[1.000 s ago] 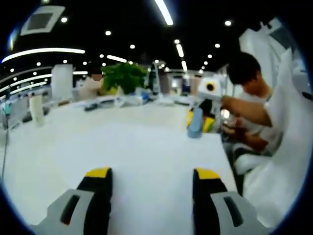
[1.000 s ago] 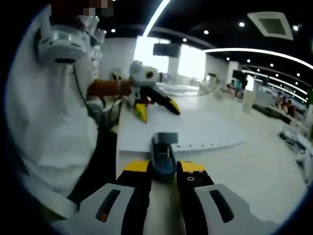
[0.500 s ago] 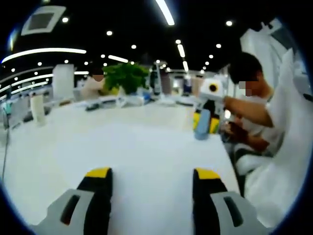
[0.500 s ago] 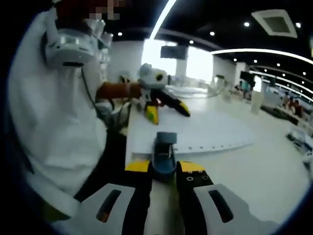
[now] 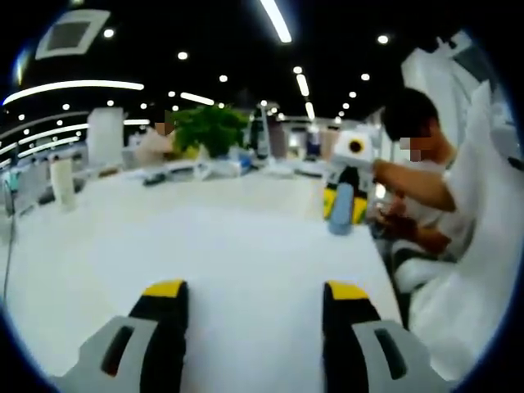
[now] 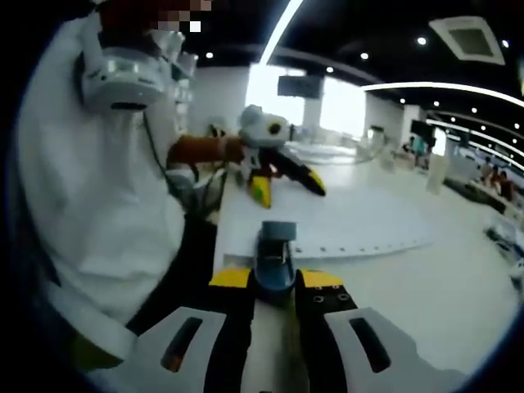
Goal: Pick up the paper insert the paper into the punch align the paper edges press the punch to punch holes
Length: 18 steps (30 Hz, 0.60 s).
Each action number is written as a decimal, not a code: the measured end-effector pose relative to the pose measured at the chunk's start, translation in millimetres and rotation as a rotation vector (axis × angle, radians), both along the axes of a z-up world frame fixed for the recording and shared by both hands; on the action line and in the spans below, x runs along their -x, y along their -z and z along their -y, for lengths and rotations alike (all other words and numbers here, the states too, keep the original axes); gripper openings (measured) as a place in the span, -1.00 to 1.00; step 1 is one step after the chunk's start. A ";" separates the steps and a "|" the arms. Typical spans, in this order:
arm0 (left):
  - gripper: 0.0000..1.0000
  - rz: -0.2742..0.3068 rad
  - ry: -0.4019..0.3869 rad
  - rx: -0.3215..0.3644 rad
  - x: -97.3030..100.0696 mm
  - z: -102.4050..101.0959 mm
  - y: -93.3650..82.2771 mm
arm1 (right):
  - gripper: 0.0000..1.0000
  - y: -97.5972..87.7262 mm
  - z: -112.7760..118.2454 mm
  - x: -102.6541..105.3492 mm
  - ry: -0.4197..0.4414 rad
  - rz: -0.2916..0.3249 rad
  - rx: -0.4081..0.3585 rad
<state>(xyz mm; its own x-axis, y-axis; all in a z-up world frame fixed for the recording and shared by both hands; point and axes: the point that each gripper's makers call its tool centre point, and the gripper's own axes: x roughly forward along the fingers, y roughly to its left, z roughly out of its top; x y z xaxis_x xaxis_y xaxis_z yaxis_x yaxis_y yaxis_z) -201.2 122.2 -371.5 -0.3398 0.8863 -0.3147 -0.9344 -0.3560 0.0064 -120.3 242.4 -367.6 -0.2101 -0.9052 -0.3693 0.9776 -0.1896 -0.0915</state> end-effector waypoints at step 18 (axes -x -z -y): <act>0.37 0.021 0.009 -0.028 -2.8 0.5 -3.2 | -0.54 -2.1 -17.4 1.3 0.069 -0.002 0.000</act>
